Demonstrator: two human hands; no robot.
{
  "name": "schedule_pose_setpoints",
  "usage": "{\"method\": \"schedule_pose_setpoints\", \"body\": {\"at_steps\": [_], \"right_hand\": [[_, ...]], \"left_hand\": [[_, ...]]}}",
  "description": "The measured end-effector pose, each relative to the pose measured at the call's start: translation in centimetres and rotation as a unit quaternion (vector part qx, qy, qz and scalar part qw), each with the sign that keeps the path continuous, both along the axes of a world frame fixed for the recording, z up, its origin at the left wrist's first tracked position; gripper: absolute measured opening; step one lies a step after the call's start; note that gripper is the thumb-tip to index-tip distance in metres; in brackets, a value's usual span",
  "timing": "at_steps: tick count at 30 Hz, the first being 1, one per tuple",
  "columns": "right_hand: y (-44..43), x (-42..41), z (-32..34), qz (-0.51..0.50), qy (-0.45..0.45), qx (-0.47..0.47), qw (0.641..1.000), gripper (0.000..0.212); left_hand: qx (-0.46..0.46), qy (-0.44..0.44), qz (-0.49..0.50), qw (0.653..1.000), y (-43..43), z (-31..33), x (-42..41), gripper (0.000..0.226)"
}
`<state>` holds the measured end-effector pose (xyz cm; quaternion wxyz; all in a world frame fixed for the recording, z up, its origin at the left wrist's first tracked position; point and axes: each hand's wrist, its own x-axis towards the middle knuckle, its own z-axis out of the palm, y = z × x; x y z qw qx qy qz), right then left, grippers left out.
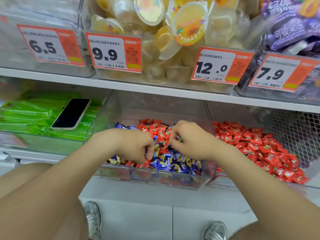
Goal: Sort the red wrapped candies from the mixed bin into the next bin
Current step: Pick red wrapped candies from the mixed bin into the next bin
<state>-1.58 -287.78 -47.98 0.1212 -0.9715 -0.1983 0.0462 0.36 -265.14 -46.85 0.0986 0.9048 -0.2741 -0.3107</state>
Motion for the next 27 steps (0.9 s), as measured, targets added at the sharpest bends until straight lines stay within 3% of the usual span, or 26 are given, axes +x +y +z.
{"method": "schedule_pose_setpoints", "body": {"at_steps": [3,6,10,16,19,23,27], "right_hand": [[-0.3,0.1,0.0,-0.04,-0.004,0.067,0.997,0.014],[0.1,0.5,-0.3,-0.061,-0.017,0.097,0.993,0.031],[1.1,1.3,-0.1,-0.082,-0.012,0.03,0.996,0.038],[0.6,2.4,-0.2,-0.144,0.046,-0.018,0.988,0.02],[0.9,2.6,0.0,-0.106,0.055,-0.021,0.993,0.022],[1.7,2.6,-0.4,-0.016,0.072,-0.072,0.995,0.058],[1.9,3.4,-1.9,0.006,0.093,-0.11,0.99,0.082]], "left_hand": [[-0.044,0.01,0.011,0.999,0.4,0.2,0.1,0.023],[-0.078,-0.001,0.028,0.997,0.9,0.6,0.1,0.03],[-0.118,-0.032,0.064,0.99,0.9,1.1,0.3,0.04],[-0.122,-0.041,0.099,0.987,0.9,1.8,0.6,0.05],[-0.122,-0.064,0.093,0.986,0.2,1.5,0.7,0.046],[-0.111,-0.053,0.047,0.991,-0.4,1.1,0.4,0.021],[-0.034,-0.049,-0.003,0.998,-0.4,-0.6,0.4,0.051]]}}
